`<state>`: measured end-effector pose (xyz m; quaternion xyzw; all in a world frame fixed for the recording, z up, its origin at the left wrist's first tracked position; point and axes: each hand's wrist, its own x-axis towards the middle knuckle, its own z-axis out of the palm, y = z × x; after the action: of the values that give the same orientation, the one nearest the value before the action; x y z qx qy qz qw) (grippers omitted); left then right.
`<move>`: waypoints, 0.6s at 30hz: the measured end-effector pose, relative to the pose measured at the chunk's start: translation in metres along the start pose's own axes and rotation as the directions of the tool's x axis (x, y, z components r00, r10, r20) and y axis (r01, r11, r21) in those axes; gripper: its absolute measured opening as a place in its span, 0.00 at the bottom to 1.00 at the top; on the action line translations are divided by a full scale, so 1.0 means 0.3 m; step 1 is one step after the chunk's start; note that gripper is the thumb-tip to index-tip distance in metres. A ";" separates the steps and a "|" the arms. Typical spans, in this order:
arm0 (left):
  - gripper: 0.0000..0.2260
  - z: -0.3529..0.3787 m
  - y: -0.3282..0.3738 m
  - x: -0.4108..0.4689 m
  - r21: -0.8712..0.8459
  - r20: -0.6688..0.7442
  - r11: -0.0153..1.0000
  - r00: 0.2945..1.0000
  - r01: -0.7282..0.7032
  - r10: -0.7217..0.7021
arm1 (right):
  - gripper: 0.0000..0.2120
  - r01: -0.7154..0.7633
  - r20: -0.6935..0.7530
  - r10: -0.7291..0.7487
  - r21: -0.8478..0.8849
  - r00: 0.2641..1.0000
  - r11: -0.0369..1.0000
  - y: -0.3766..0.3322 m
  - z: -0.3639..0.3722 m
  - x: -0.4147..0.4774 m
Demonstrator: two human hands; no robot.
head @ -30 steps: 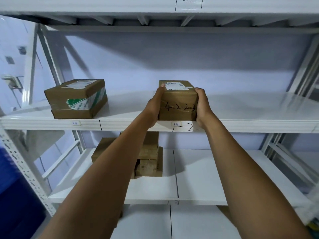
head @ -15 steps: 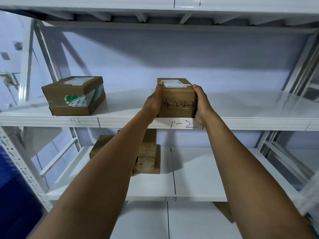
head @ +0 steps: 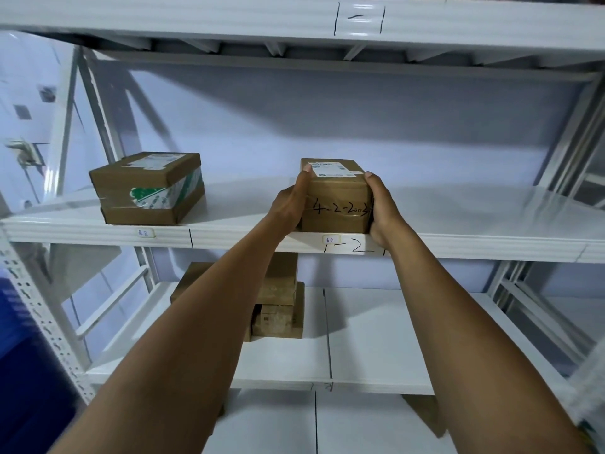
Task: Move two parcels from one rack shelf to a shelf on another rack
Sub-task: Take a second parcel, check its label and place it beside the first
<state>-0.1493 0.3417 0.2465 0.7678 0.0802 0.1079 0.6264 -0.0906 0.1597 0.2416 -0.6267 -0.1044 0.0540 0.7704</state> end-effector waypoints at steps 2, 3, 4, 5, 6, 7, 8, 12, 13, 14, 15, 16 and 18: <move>0.55 0.001 0.000 -0.003 -0.018 0.007 1.000 1.000 -0.006 0.006 | 0.23 0.008 -0.008 -0.008 -0.020 1.000 1.000 -0.008 0.002 -0.009; 0.55 0.000 -0.001 -0.007 -0.020 0.014 1.000 1.000 -0.011 0.011 | 0.23 0.009 -0.010 -0.010 -0.029 1.000 1.000 -0.010 0.005 -0.014; 0.54 0.000 -0.002 -0.008 -0.023 0.023 1.000 1.000 -0.018 0.019 | 0.24 0.010 -0.018 -0.010 -0.038 1.000 0.999 -0.011 0.008 -0.018; 0.52 0.000 -0.009 -0.002 -0.028 0.020 0.999 0.999 -0.024 0.024 | 0.24 0.008 -0.033 -0.010 -0.041 0.999 0.999 -0.013 0.010 -0.027; 0.50 0.000 -0.025 0.013 -0.023 0.014 0.999 0.999 -0.031 0.031 | 0.25 0.013 -0.051 -0.015 -0.040 0.999 0.999 -0.013 0.010 -0.033; 0.48 -0.002 -0.052 0.051 -0.035 0.003 0.999 0.999 -0.041 0.041 | 0.25 0.020 -0.059 -0.022 -0.042 0.998 0.999 -0.012 0.011 -0.039; 0.50 -0.002 -0.085 0.101 -0.053 -0.015 0.998 0.999 -0.030 0.029 | 0.24 0.032 -0.059 -0.034 -0.043 0.998 0.999 -0.010 0.014 -0.046; 0.53 -0.004 -0.054 0.034 -0.069 -0.173 0.998 0.985 0.012 -0.024 | 0.24 0.081 -0.113 -0.081 -0.011 0.990 0.997 -0.018 0.032 -0.085; 0.48 -0.004 -0.013 -0.037 -0.019 -0.195 1.000 0.981 -0.013 0.009 | 0.28 0.081 -0.146 -0.081 -0.007 0.986 0.997 -0.023 0.029 -0.094; 0.44 -0.009 0.003 -0.071 0.040 -0.194 0.998 0.980 -0.048 0.055 | 0.37 0.063 -0.162 -0.058 0.025 0.985 0.998 -0.006 0.015 -0.070; 0.40 -0.021 -0.002 -0.100 0.107 -0.218 0.993 0.974 -0.044 0.067 | 0.46 0.037 -0.211 -0.032 0.020 0.977 0.999 0.011 0.006 -0.053; 0.38 -0.034 -0.022 -0.114 0.148 -0.232 0.988 0.970 -0.039 0.073 | 0.51 0.031 -0.237 -0.026 0.016 0.971 0.999 0.026 -0.007 -0.041; 0.35 -0.062 -0.058 -0.152 0.234 -0.255 0.972 0.962 -0.035 0.096 | 0.45 0.012 -0.278 -0.019 -0.026 0.960 1.000 0.032 -0.001 -0.069</move>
<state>-0.1979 0.3511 0.2301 0.8153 0.1494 0.2203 0.5142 -0.1102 0.1570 0.2303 -0.6364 -0.0007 -0.0418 0.7702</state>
